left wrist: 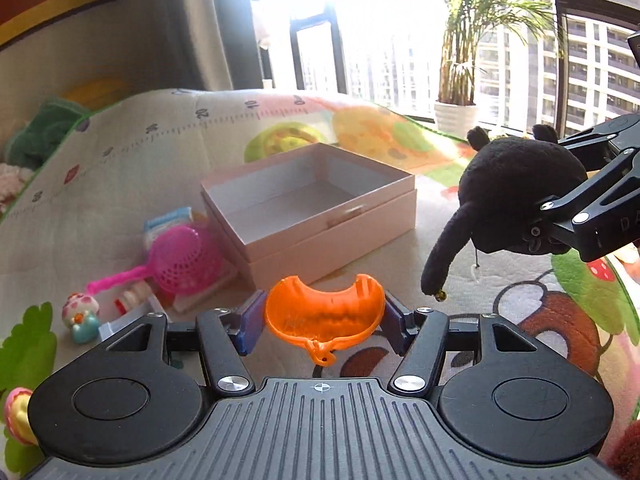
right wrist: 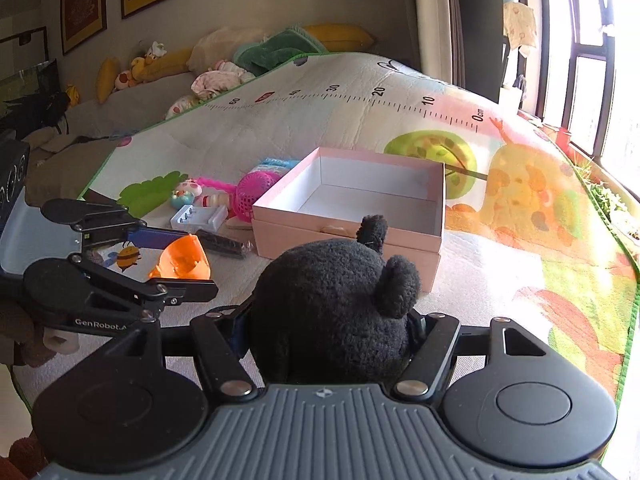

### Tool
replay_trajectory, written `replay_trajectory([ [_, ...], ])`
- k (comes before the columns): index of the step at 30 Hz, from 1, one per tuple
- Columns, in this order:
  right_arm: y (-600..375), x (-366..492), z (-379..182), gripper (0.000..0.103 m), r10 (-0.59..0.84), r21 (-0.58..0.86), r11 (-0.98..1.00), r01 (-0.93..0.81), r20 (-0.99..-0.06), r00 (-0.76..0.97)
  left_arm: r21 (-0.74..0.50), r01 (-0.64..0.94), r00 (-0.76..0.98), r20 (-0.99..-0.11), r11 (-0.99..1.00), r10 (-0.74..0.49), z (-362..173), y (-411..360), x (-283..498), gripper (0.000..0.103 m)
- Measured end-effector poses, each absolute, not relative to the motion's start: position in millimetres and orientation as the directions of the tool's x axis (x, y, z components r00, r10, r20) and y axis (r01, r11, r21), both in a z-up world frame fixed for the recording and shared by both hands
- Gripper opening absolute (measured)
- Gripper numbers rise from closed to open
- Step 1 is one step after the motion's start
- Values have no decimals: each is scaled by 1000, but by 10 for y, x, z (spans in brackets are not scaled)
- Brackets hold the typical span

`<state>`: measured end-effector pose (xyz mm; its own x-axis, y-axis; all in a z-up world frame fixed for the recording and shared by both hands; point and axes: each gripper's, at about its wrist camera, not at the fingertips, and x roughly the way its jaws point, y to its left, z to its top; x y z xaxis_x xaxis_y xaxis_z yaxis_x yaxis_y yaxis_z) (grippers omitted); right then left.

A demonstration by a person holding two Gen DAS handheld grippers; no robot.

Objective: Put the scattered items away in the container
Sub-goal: 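Drop the plush bear and orange scoop into the pink box with both tools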

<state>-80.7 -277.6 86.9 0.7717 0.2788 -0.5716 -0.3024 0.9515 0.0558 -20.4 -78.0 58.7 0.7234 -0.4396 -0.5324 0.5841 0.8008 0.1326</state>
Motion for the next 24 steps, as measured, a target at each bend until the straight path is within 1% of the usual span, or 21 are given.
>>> replay_trajectory([
  [4,-2807,-673,1131,68,295,83,951,-296,-522,800,109,577,743,-483,809,-464,763,-880,-35,65],
  [9,-2889,-89,1454,68,276,148,961,-234,-444,852,121,533,790,-426,837,-441,927,-1048,422,65],
  [11,-2929,193,1499,70,267,185,961,-207,-409,873,68,514,790,-425,855,-442,936,-1071,674,65],
  [12,-2943,312,1504,80,263,202,959,-197,-383,886,31,507,785,-431,862,-446,925,-1063,795,69],
  [13,-2958,405,1504,88,261,217,957,-191,-361,896,-1,498,778,-440,867,-448,912,-1046,903,77],
  [14,-2970,481,1499,99,259,231,955,-186,-344,903,-18,488,780,-440,872,-446,903,-1016,955,81],
  [15,-2975,525,1498,100,258,239,954,-183,-337,905,-22,481,786,-431,876,-443,893,-969,956,89],
  [16,-2976,561,1494,100,259,242,953,-183,-338,905,-14,479,793,-422,878,-439,880,-925,926,95],
  [19,-2968,514,1467,100,249,215,959,-186,-320,914,78,469,815,-421,880,-397,816,-841,737,97],
  [22,-2912,417,1401,100,220,160,971,-177,-313,924,190,423,836,-458,886,-301,667,-702,511,100],
  [24,-2842,359,1340,100,218,129,974,-186,-317,923,228,390,845,-472,892,-249,558,-491,393,101],
])
